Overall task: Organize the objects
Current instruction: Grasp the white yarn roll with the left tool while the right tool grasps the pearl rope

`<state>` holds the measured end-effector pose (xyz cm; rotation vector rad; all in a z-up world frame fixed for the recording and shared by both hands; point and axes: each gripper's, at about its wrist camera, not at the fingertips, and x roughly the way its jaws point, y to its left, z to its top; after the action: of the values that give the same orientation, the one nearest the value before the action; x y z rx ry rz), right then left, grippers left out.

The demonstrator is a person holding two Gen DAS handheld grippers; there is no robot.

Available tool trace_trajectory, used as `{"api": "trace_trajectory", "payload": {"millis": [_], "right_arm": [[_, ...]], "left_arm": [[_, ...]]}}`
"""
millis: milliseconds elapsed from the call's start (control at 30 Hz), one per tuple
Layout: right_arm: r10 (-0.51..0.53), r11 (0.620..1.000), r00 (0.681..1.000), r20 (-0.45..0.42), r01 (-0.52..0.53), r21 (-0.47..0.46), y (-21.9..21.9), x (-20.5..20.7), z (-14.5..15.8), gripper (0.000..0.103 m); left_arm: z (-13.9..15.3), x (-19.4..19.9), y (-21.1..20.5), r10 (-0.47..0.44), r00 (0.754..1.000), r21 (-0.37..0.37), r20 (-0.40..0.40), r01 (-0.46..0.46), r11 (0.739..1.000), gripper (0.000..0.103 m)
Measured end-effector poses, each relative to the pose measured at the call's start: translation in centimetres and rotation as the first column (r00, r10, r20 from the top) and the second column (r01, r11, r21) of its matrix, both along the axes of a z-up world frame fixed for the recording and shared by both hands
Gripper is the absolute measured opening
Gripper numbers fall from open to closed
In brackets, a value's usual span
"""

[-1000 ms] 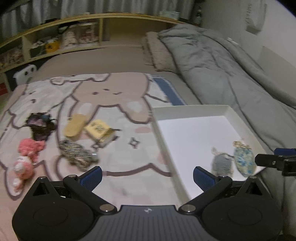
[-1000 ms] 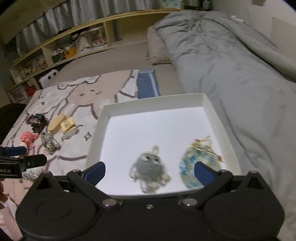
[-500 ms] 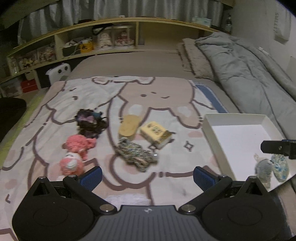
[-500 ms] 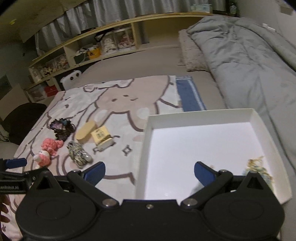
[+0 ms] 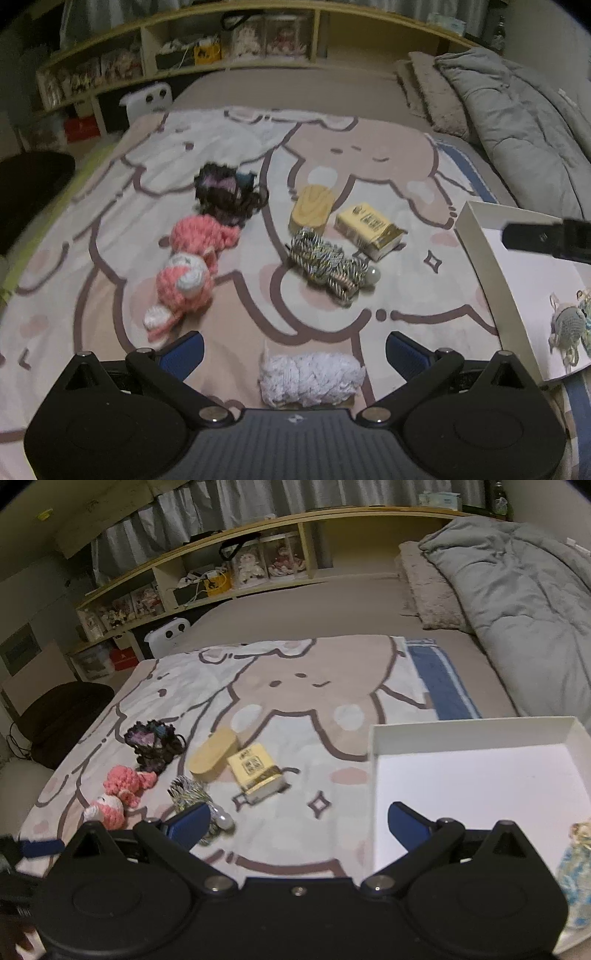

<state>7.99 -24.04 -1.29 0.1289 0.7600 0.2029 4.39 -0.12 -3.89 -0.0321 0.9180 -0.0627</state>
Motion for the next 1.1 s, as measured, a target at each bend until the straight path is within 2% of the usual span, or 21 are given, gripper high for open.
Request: {"api": "trace_trajectory", "payload": {"millis": [267, 433, 533, 633, 733, 900, 1000, 1100], "right_arm": [[-0.011, 0.999, 1.000, -0.013, 0.011, 0.050, 2.9, 2.8, -1.5, 0.103], [0.119, 0.993, 0.993, 0.020, -0.119, 0.023, 5.3, 4.2, -3.0, 0.103], [0.212, 0.977, 0.977, 0.008, -0.212, -0.006, 6.8, 5.0, -4.0, 0.102], [0.307, 0.949, 0.952, -0.013, -0.307, -0.066, 8.5, 5.7, -5.1, 0.088], [0.393, 0.909, 0.918, -0.049, -0.396, -0.126, 10.1, 6.2, -6.2, 0.080], [0.471, 0.846, 0.877, -0.096, -0.480, -0.231, 12.6, 6.8, -7.7, 0.077], [0.493, 0.810, 0.860, -0.130, -0.509, -0.292, 13.9, 7.3, -8.9, 0.069], [0.501, 0.800, 0.849, -0.167, -0.528, -0.286, 14.5, 7.9, -9.7, 0.068]], "left_arm": [[-2.5, 0.7, 0.9, 0.029, 0.998, -0.050, -0.058, -0.032, 0.998, 0.103], [-3.6, 1.3, 0.9, 0.006, 0.995, -0.061, -0.099, -0.012, 0.998, 0.103], [-4.2, 1.5, 1.2, -0.001, 0.992, -0.099, -0.127, -0.011, 0.995, 0.103], [-4.5, 1.6, 1.4, -0.004, 0.991, -0.127, -0.137, -0.014, 0.992, 0.103], [-4.5, 1.6, 1.3, -0.025, 0.991, -0.137, -0.135, 0.007, 0.991, 0.102], [-4.7, 1.6, 0.6, -0.070, 0.987, -0.117, -0.144, 0.053, 0.992, 0.095], [-5.0, 1.8, 0.3, -0.092, 0.984, -0.116, -0.154, 0.075, 0.990, 0.093], [-5.5, 2.0, 0.3, -0.096, 0.981, -0.125, -0.167, 0.075, 0.989, 0.092]]}}
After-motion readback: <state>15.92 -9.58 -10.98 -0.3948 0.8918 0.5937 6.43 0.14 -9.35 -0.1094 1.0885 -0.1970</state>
